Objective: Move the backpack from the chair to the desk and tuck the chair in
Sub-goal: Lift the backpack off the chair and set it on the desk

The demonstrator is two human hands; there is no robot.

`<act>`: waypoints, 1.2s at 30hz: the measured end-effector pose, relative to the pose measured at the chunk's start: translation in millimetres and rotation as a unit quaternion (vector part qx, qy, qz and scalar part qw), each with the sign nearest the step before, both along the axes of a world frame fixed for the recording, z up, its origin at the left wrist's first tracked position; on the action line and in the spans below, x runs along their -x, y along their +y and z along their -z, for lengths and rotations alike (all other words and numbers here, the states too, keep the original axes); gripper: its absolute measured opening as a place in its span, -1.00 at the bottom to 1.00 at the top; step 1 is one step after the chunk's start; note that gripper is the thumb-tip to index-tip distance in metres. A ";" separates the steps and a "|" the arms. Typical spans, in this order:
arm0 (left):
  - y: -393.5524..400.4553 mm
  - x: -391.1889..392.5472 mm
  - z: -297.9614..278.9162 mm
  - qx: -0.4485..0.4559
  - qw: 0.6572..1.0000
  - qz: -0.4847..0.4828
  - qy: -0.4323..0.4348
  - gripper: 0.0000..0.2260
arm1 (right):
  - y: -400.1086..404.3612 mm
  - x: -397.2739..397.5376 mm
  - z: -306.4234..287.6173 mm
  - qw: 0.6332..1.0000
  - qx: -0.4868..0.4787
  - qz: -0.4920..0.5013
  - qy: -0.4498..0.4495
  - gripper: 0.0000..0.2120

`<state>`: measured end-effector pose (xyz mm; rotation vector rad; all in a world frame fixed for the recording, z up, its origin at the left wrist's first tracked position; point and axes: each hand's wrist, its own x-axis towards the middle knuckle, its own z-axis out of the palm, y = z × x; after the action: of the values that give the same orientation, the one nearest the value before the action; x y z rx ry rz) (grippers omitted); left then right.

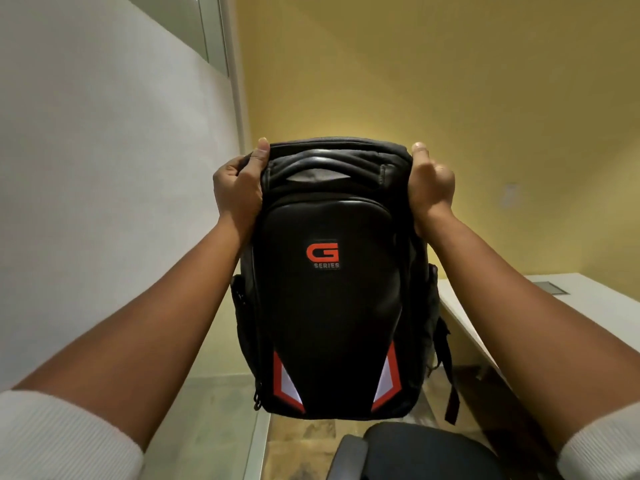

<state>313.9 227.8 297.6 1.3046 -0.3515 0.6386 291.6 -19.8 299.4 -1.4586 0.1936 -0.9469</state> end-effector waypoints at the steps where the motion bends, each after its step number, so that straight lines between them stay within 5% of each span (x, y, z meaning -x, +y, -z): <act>1: -2.5 -9.5 2.1 0.002 1.000 0.005 0.002 -0.64 | -2.0 -8.8 2.2 1.000 0.002 0.007 0.001 -0.55; 16: -57.1 -218.7 56.8 -0.024 0.992 0.110 0.056 -0.63 | -43.5 -170.5 68.2 0.987 -0.050 0.146 0.046 -0.48; 36: -169.9 -371.0 122.5 -0.031 0.963 0.265 0.039 -0.63 | -111.6 -252.4 128.7 0.948 -0.050 0.313 0.020 -0.56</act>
<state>684.9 57.9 175.2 1.2209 -0.6327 0.1243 544.0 -131.4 170.7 -1.3406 0.7565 -1.3918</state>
